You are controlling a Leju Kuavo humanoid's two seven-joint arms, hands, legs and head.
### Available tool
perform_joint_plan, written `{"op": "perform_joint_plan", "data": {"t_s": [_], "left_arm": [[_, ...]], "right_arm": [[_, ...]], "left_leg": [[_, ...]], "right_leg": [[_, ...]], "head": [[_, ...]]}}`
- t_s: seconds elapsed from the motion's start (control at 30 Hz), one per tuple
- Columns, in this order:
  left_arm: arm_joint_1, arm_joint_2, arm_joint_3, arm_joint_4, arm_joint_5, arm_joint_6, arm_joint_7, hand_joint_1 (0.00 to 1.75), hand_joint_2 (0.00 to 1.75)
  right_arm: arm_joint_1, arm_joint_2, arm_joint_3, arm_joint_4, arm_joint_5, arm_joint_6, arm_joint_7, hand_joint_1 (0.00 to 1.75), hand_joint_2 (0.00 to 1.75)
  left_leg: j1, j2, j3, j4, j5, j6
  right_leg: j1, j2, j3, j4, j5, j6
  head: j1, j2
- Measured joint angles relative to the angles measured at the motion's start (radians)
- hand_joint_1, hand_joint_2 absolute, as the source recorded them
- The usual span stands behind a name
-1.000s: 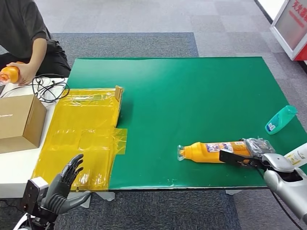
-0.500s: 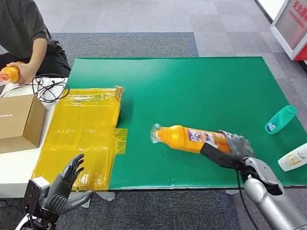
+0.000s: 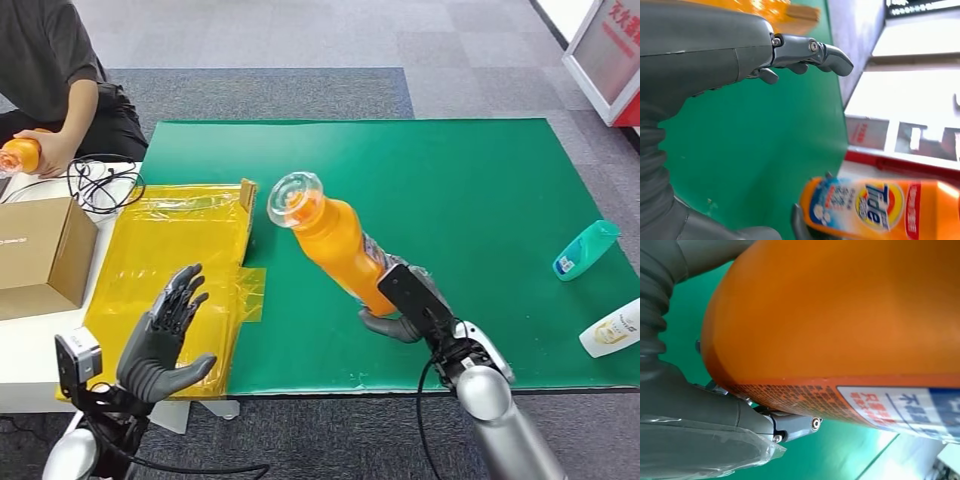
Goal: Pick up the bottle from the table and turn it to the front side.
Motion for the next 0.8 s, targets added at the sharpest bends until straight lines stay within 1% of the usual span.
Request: {"op": "perform_joint_plan", "data": {"t_s": [0.17,0.3,0.57,0.8], "left_arm": [[-0.081,0.006,-0.095,0.0,0.018,-0.003,0.003,0.0,1.75],[-0.144,0.009,-0.154,0.0,0.043,0.002,0.039,0.0,1.75],[-0.208,0.004,-0.197,0.012,0.129,0.007,0.099,0.0,1.75],[-0.252,-0.019,-0.205,0.018,0.163,0.064,0.156,0.0,1.75]], "right_arm": [[0.0,0.065,0.001,0.004,-0.056,0.01,-0.021,1.75,1.75],[0.0,0.094,0.023,0.021,-0.029,-0.004,-0.042,1.75,1.75],[0.003,0.11,0.084,0.052,0.084,-0.079,-0.067,1.75,1.75],[0.014,0.114,0.129,0.076,0.144,-0.117,-0.069,1.75,1.75]], "left_leg": [[0.0,0.0,0.0,0.0,0.0,0.0],[0.0,0.0,0.0,0.0,0.0,0.0],[0.0,0.0,0.0,0.0,0.0,0.0],[0.0,0.0,0.0,0.0,0.0,0.0]], "right_leg": [[0.0,0.0,0.0,0.0,0.0,0.0],[0.0,0.0,0.0,0.0,0.0,0.0],[0.0,0.0,0.0,0.0,0.0,0.0],[0.0,0.0,0.0,0.0,0.0,0.0]], "head": [[0.0,0.0],[0.0,0.0],[0.0,0.0],[0.0,0.0]]}}
